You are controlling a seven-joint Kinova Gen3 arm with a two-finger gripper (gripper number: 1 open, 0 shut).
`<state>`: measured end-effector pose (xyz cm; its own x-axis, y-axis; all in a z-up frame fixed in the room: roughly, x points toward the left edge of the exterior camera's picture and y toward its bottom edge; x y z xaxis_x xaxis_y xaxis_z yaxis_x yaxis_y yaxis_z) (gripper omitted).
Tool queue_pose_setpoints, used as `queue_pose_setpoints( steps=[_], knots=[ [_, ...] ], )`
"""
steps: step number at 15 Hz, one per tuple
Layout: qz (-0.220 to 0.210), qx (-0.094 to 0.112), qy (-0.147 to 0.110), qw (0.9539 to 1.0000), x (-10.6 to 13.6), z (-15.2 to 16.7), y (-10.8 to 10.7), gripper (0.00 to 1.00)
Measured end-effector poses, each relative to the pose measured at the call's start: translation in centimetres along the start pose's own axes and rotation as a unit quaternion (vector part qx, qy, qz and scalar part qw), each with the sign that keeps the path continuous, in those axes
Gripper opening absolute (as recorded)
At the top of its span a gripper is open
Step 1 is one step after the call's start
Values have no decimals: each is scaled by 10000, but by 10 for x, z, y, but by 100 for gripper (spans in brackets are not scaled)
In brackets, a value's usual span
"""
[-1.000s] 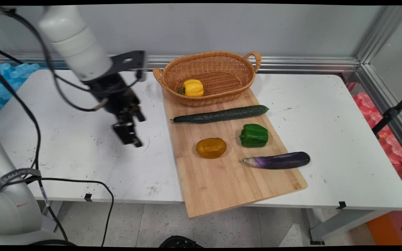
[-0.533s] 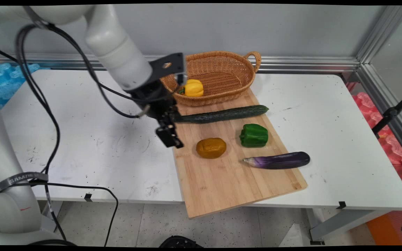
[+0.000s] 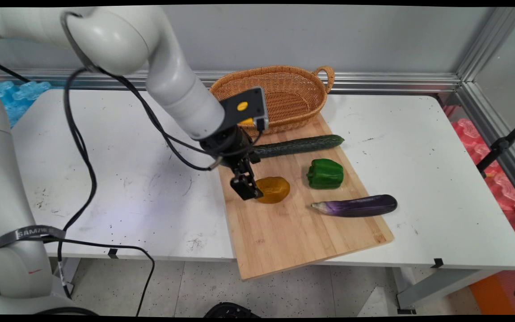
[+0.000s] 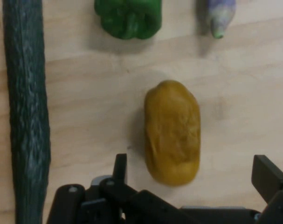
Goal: Pick up the potato from the cutting board, then place the picked object in the vegetable basket
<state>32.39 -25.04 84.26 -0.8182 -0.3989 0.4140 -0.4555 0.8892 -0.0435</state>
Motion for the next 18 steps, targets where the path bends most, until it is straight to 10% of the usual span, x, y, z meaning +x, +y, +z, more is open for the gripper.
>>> queue_pose_setpoints(
  steps=[13,14,18],
  knots=[
    [-103,196,245,9995,-2,60,3,100],
    [-116,198,255,9994,-2,63,3,0],
    [-222,183,294,9992,-2,70,3,0]
  ],
)
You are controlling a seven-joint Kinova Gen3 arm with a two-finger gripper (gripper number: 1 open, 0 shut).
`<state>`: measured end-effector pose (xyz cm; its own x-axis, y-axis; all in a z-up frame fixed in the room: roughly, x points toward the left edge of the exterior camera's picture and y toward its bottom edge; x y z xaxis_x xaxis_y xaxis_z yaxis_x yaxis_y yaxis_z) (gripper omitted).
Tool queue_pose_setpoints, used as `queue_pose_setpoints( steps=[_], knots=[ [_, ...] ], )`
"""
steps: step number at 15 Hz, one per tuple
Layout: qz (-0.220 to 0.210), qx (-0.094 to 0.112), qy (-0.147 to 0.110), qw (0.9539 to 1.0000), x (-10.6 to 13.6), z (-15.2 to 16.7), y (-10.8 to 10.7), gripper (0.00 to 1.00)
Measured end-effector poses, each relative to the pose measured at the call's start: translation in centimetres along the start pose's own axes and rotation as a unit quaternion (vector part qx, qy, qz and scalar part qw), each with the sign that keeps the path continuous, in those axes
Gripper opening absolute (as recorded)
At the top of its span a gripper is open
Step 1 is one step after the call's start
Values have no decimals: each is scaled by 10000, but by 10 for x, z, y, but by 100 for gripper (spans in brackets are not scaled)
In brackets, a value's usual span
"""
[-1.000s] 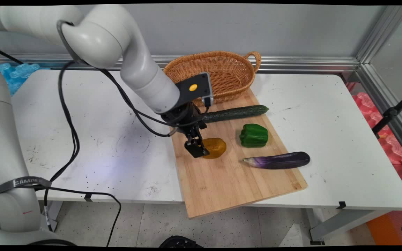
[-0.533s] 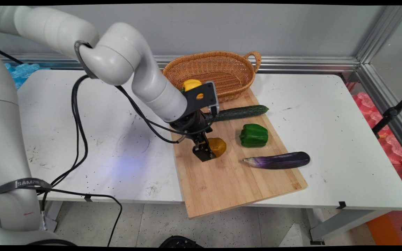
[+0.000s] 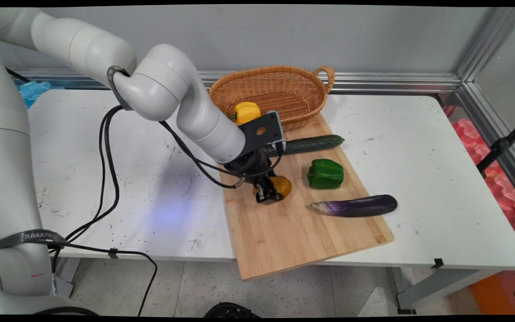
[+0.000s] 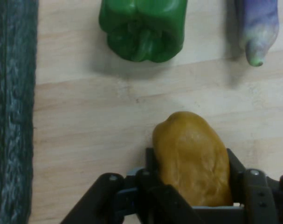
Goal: Place the picked object in the vegetable basket
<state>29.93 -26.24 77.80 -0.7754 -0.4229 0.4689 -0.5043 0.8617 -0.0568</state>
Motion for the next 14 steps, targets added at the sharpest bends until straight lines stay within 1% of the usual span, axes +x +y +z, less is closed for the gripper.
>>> queue_pose_setpoints(
  steps=[3,5,7,10,11,12,14],
  knots=[
    [-105,-56,12,9999,4,-3,-3,0],
    [-151,-113,25,9998,10,-9,-7,0],
    [-169,-204,51,9996,19,-21,-15,0],
    [-123,-282,101,9995,34,-38,-33,0],
    [-100,-291,126,9994,40,-45,-43,0],
    [-80,-285,149,9994,44,-49,-50,0],
    [-16,-220,224,9995,58,-60,-75,0]
  ],
)
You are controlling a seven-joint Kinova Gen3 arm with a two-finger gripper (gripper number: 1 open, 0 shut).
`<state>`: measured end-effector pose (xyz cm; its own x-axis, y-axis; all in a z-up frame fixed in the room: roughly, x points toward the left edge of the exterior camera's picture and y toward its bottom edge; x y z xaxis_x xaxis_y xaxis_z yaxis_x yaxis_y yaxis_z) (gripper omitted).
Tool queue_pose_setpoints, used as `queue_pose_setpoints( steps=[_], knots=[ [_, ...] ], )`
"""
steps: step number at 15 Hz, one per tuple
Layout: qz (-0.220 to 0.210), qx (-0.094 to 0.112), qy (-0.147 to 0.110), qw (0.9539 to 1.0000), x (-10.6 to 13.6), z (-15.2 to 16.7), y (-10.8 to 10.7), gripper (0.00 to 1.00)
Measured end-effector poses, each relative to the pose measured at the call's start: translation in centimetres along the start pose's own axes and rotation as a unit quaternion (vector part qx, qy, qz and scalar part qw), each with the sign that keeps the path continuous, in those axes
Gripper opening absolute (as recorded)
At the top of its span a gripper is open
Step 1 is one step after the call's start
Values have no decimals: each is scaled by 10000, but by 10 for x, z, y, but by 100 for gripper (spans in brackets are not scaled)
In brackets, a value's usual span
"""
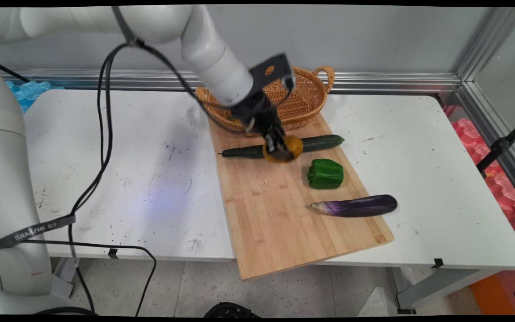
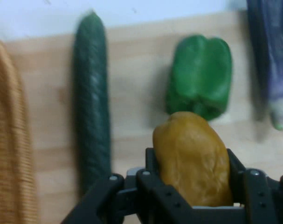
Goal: Place the picked object in the vegetable basket
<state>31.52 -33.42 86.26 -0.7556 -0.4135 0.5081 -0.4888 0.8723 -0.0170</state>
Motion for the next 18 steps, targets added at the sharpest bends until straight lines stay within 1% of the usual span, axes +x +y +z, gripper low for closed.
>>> queue_pose_setpoints(
  steps=[2,5,9,12,16,18],
  knots=[
    [49,101,72,9999,11,-8,-22,0],
    [107,306,177,9993,23,-15,-57,0],
    [162,513,270,9982,28,-15,-96,0],
    [169,609,319,9975,26,-9,-118,0],
    [195,670,367,9969,21,1,-138,0],
    [203,683,396,9967,20,6,-145,0]
  ],
)
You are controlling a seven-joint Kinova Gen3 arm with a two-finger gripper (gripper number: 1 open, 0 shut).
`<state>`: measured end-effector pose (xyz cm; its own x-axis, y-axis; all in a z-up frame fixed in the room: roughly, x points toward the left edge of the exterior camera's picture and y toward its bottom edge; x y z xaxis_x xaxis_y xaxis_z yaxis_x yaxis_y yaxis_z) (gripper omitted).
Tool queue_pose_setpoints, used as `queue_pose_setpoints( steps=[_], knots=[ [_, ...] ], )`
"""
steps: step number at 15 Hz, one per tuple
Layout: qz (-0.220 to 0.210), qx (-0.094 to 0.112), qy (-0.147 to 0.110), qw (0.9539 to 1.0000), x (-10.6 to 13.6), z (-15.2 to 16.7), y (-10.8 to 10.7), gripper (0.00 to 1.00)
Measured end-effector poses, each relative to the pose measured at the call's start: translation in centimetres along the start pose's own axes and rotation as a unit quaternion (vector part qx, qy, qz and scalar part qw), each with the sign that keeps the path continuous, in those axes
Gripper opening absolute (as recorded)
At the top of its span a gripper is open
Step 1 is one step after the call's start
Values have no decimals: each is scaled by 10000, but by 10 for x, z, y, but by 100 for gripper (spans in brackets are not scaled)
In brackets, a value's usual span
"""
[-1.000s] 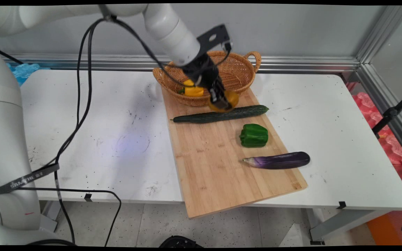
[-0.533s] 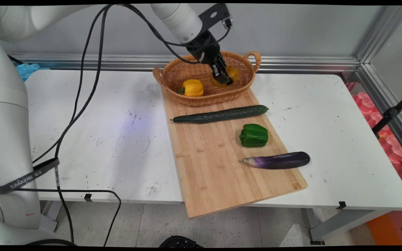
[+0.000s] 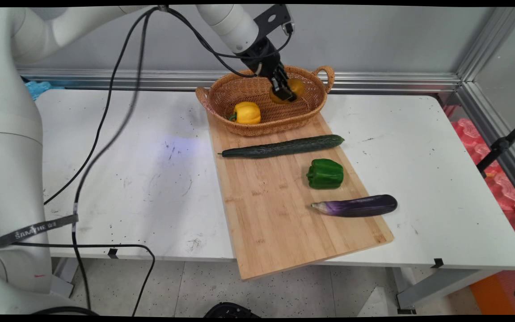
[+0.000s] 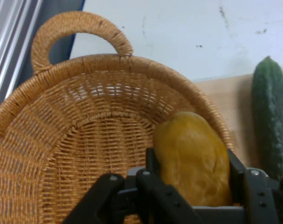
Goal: Place the picked object in the vegetable basket
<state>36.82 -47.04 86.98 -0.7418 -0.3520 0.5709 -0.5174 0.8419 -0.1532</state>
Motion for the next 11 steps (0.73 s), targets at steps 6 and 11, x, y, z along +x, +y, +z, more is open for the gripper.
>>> queue_pose_setpoints(
  steps=[6,11],
  knots=[
    [2,21,109,9999,-1,14,-12,0],
    [-16,45,216,9998,1,23,-19,100]
  ],
)
